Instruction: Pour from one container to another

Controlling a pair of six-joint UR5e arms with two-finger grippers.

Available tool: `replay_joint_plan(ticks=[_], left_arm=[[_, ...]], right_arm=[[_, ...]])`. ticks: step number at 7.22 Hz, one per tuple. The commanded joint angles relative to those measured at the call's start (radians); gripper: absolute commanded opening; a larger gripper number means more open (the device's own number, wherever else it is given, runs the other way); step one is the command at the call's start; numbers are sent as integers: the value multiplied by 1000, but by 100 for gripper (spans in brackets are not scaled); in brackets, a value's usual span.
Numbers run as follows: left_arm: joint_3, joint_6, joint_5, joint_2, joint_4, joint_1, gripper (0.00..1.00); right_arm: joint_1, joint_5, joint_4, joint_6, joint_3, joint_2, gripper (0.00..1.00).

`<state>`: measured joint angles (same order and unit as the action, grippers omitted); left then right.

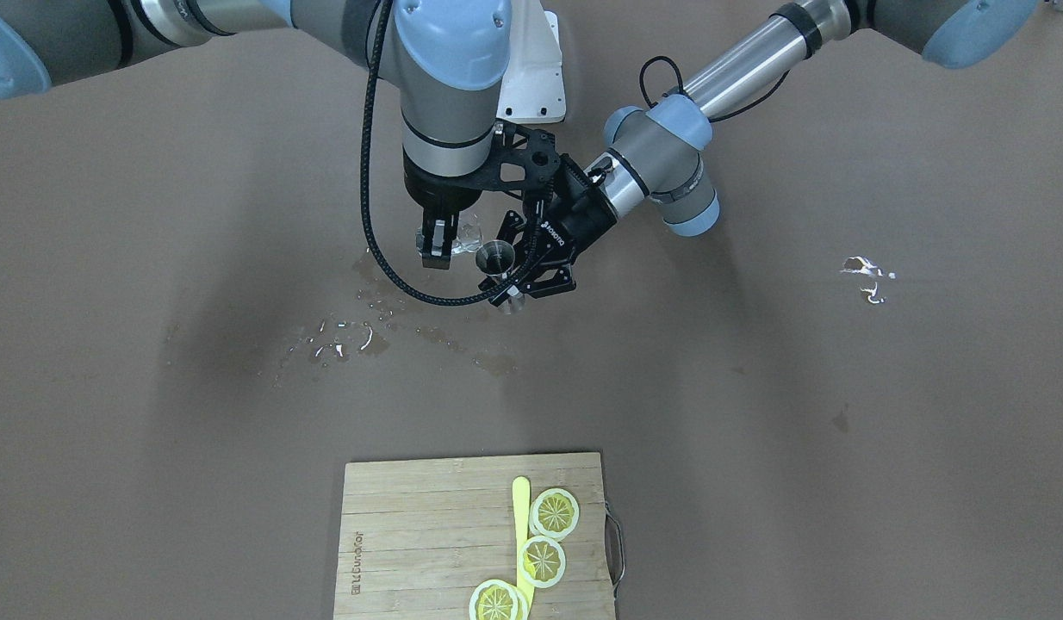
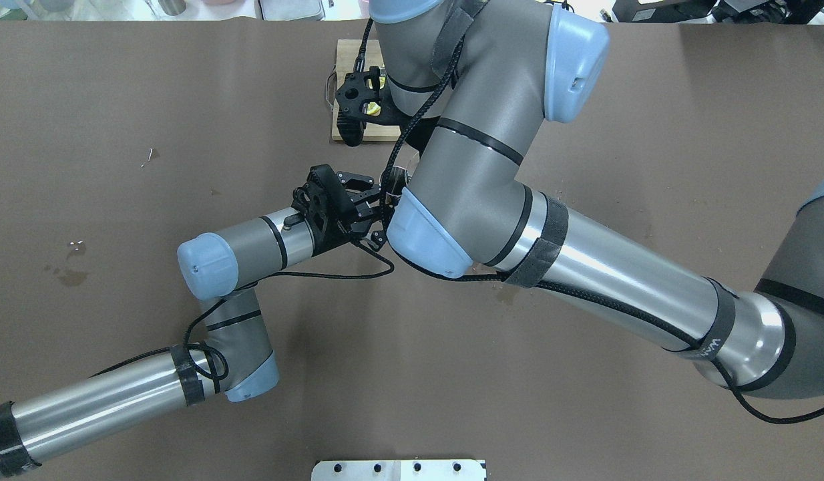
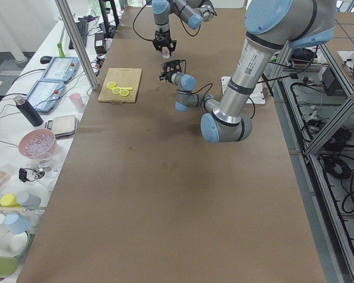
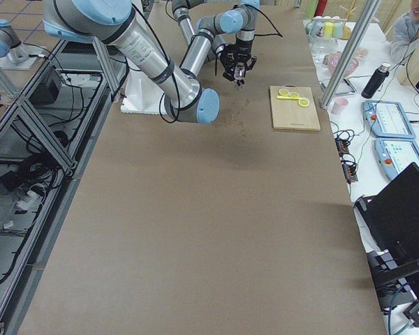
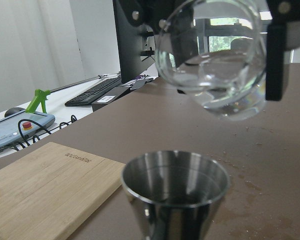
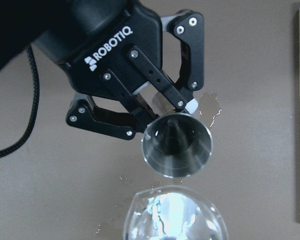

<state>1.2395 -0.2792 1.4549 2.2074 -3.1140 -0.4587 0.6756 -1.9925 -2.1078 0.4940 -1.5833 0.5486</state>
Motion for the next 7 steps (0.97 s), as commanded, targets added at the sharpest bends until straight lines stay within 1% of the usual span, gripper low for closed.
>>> replay_joint_plan(ticks=[1, 3, 6, 7], left_arm=[[0, 0, 1, 0, 0, 0, 0], [0, 0, 1, -2, 0, 0, 0], [0, 0, 1, -2, -2, 0, 0], [0, 0, 1, -2, -2, 0, 0]], right_arm=[[-5, 8, -8, 0, 34, -24, 0], [-5, 6, -8, -6, 60, -44, 0], [-5, -2, -12, -14, 78, -47, 0], [-4, 0, -30, -14, 98, -64, 0]])
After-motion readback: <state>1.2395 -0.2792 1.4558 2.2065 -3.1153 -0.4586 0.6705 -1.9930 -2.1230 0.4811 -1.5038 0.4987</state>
